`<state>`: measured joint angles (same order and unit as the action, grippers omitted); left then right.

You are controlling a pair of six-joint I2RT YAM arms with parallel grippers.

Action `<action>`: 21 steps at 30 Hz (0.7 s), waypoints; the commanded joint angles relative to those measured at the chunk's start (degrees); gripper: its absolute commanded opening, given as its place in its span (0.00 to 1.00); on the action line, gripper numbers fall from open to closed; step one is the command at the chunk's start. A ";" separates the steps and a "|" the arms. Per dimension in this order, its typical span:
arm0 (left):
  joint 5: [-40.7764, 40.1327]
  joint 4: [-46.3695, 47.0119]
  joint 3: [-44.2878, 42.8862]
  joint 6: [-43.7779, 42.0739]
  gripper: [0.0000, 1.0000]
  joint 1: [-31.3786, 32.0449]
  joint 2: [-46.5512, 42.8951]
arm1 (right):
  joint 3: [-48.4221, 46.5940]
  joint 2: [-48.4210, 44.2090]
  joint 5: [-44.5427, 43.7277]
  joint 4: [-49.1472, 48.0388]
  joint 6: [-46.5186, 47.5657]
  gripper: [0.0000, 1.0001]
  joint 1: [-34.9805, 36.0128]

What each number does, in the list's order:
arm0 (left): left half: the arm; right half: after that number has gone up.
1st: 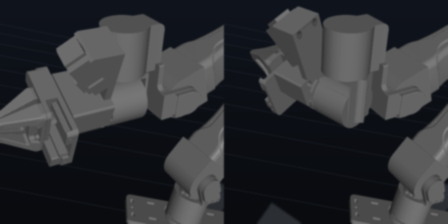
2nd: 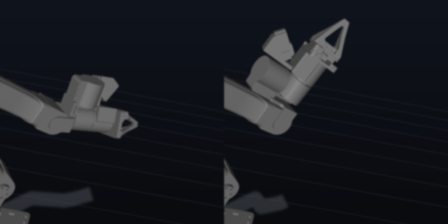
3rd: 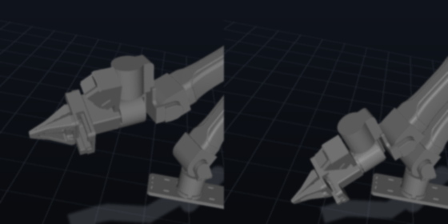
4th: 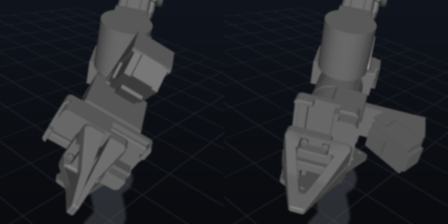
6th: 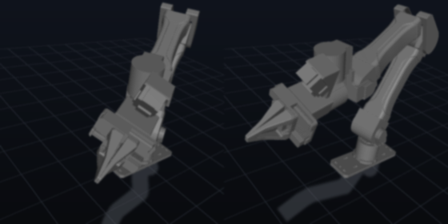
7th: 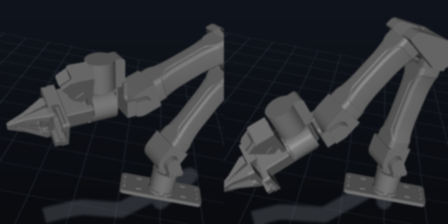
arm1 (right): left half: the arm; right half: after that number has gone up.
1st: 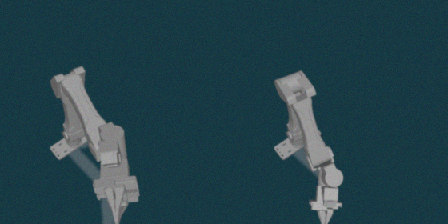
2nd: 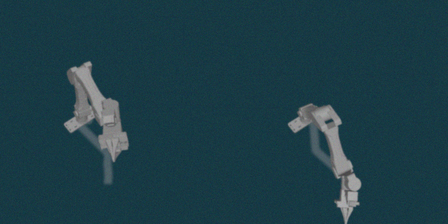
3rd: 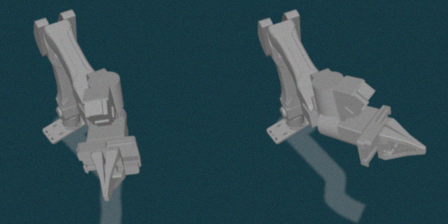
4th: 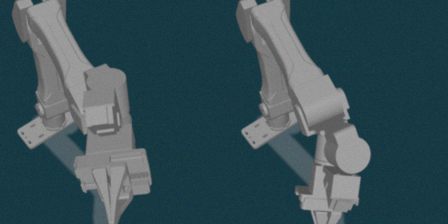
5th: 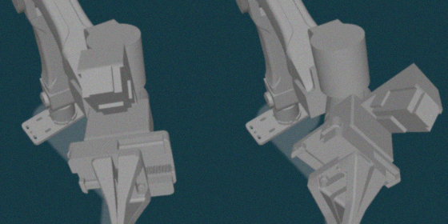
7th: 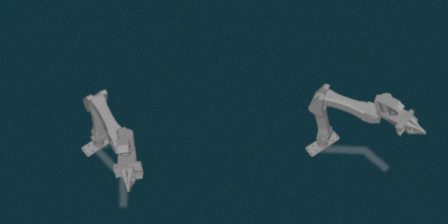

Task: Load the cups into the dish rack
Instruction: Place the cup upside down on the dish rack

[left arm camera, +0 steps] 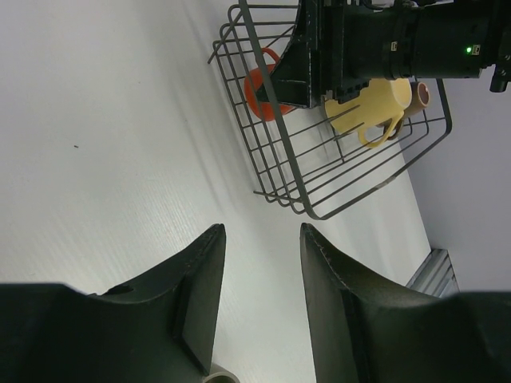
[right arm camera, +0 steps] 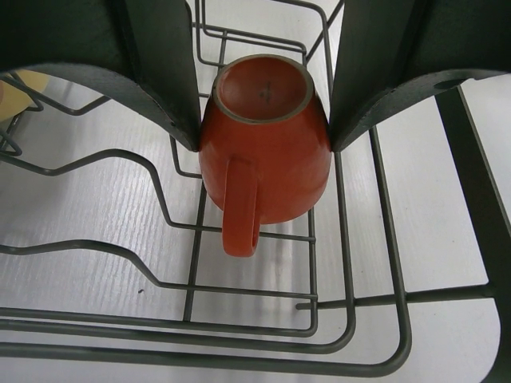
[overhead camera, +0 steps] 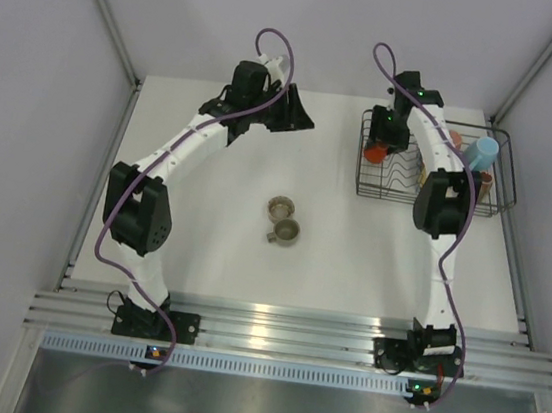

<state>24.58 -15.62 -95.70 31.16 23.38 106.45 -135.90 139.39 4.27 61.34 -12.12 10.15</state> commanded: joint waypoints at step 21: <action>-1.20 0.41 2.36 -1.28 0.48 -0.26 -4.32 | -2.44 1.85 -10.33 -5.27 2.45 0.00 4.09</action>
<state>24.25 -15.70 -93.80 31.07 23.33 106.24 -136.16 140.33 -3.55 59.11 -10.17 13.30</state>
